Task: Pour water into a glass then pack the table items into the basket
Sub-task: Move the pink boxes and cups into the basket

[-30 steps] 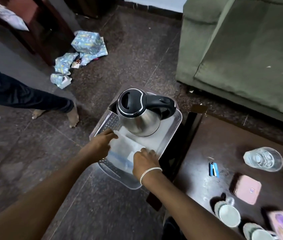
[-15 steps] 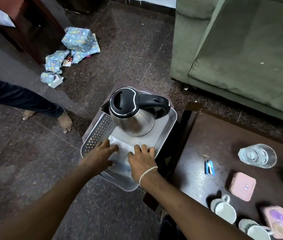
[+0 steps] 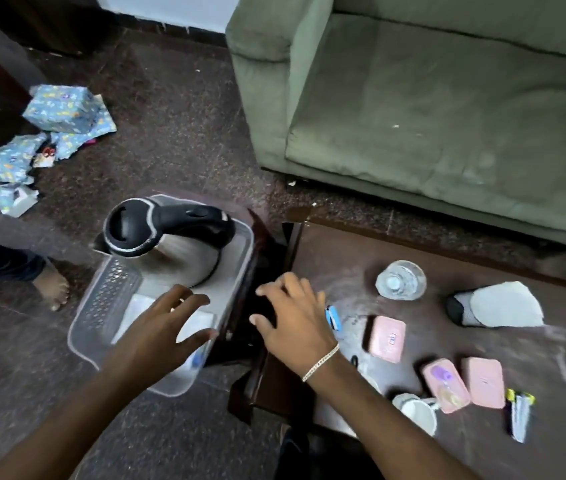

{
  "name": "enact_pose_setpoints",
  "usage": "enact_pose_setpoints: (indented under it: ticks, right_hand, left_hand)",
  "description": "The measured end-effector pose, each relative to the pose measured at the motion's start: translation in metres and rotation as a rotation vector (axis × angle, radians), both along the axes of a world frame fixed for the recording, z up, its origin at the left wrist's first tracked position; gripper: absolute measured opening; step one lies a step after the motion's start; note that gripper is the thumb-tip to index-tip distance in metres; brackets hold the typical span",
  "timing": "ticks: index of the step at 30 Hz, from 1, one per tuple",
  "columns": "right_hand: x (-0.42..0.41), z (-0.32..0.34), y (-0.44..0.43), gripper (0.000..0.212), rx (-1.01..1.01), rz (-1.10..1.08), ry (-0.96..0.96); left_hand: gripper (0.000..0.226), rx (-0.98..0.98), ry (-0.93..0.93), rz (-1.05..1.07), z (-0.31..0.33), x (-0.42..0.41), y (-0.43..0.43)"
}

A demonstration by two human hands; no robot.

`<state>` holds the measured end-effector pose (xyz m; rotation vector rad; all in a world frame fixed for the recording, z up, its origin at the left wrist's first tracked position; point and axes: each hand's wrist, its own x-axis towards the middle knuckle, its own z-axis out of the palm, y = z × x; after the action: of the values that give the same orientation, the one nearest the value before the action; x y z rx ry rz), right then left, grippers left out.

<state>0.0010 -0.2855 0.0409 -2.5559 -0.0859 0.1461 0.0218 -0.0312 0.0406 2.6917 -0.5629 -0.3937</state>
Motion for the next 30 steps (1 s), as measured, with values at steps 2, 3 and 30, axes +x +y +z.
enact_pose_setpoints:
  ticks: [2,3,30]
  right_hand:
    - [-0.011,0.000,-0.043,0.040,0.010,-0.073,0.048]
    - [-0.017,-0.001,-0.065,0.041,0.014,-0.109,0.080]
    - [-0.171,-0.126,-0.324,0.108,-0.401,0.256,0.582]
  left_hand:
    - [0.055,-0.059,0.002,-0.017,0.002,-0.001,-0.034]
    - [0.056,-0.074,-0.004,-0.025,0.001,-0.002,-0.053]
    - [0.121,0.305,0.216,-0.407,-0.126,-0.059,-0.359]
